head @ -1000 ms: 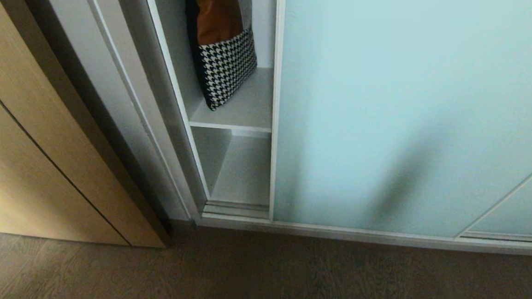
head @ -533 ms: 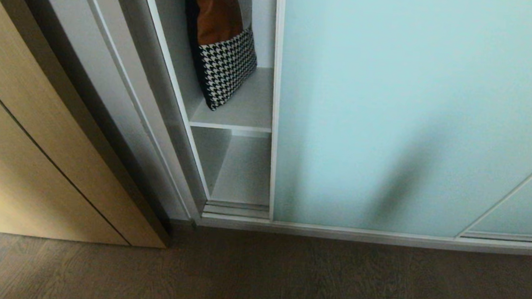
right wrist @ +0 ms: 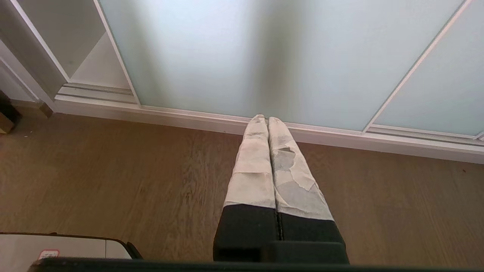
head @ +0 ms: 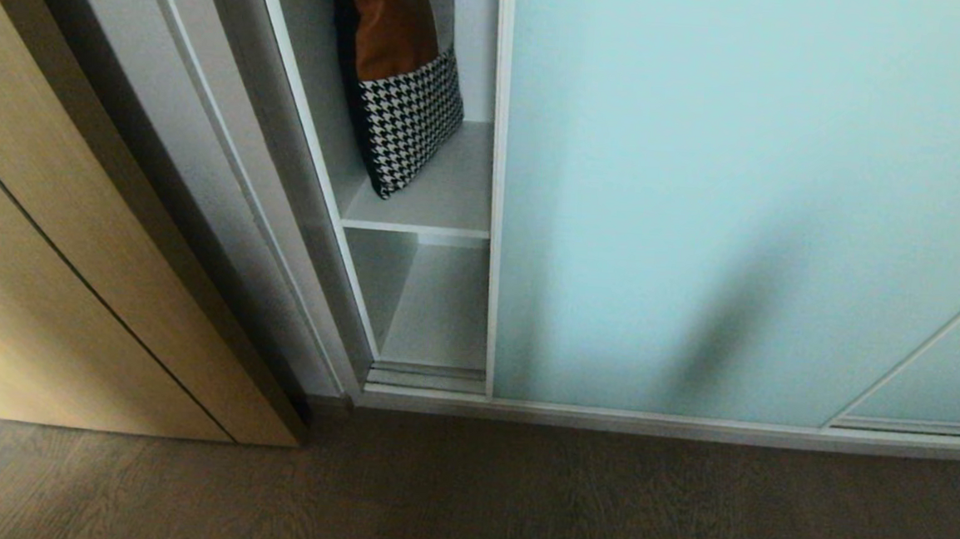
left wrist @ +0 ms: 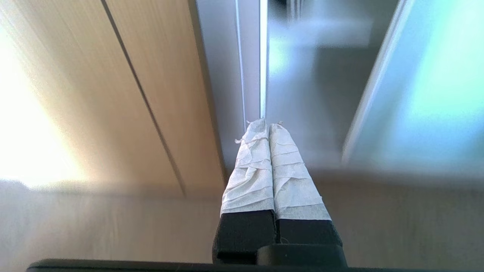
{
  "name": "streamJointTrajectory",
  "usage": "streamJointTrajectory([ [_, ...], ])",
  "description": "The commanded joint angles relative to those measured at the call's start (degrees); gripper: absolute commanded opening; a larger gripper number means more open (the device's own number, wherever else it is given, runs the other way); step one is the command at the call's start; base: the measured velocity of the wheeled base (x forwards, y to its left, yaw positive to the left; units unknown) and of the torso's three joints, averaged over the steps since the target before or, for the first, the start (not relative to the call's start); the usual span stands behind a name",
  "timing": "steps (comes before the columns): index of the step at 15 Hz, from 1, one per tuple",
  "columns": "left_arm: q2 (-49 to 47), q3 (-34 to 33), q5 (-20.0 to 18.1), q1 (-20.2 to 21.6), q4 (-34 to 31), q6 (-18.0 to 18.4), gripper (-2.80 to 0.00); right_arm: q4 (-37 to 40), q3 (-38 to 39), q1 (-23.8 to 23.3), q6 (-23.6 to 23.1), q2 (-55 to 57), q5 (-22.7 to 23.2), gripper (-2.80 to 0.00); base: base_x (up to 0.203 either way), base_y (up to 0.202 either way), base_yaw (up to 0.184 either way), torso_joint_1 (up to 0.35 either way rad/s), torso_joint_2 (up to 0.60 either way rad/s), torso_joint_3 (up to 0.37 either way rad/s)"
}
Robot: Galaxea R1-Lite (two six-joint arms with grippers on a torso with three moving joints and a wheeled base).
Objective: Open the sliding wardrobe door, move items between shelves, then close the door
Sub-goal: Close the door
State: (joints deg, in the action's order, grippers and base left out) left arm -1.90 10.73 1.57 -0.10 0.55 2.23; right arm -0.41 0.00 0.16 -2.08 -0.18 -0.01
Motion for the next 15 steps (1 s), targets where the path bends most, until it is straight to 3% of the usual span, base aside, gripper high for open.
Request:
streamJointTrajectory([
  [1, -9.7, 13.0, 0.1, -0.2, -1.0, -0.8, -2.8, 0.0, 0.0, 0.0, 0.0, 0.1, 0.0, -2.8, 0.0, 0.0, 0.0, 0.0, 0.0, 0.0],
  [3, -20.8, 21.5, -1.6, -0.8, -1.5, -2.7, -2.8, 0.0, 0.1, 0.0, 0.0, 0.1, 0.0, -2.8, 0.0, 0.0, 0.0, 0.0, 0.0, 0.0],
  [7, -46.5, 36.1, -12.2, -1.3, 0.0, -5.1, -2.8, 0.0, 0.0, 0.0, 0.0, 0.1, 0.0, -2.8, 0.0, 0.0, 0.0, 0.0, 0.0, 0.0],
  [10, -67.7, 51.3, -19.2, -2.5, 4.6, -7.3, -2.8, 0.0, 0.0, 0.0, 0.0, 0.1, 0.0, -2.8, 0.0, 0.0, 0.0, 0.0, 0.0, 0.0],
  [13, -84.3, 66.6, -23.1, -9.0, 7.5, -9.2, -2.8, 0.0, 0.0, 0.0, 0.0, 0.1, 0.0, -2.8, 0.0, 0.0, 0.0, 0.0, 0.0, 0.0],
  [15, -91.9, 74.1, -24.5, -14.7, 8.5, -12.4, -2.8, 0.0, 0.0, 0.0, 0.0, 0.1, 0.0, -2.8, 0.0, 0.0, 0.0, 0.0, 0.0, 0.0],
])
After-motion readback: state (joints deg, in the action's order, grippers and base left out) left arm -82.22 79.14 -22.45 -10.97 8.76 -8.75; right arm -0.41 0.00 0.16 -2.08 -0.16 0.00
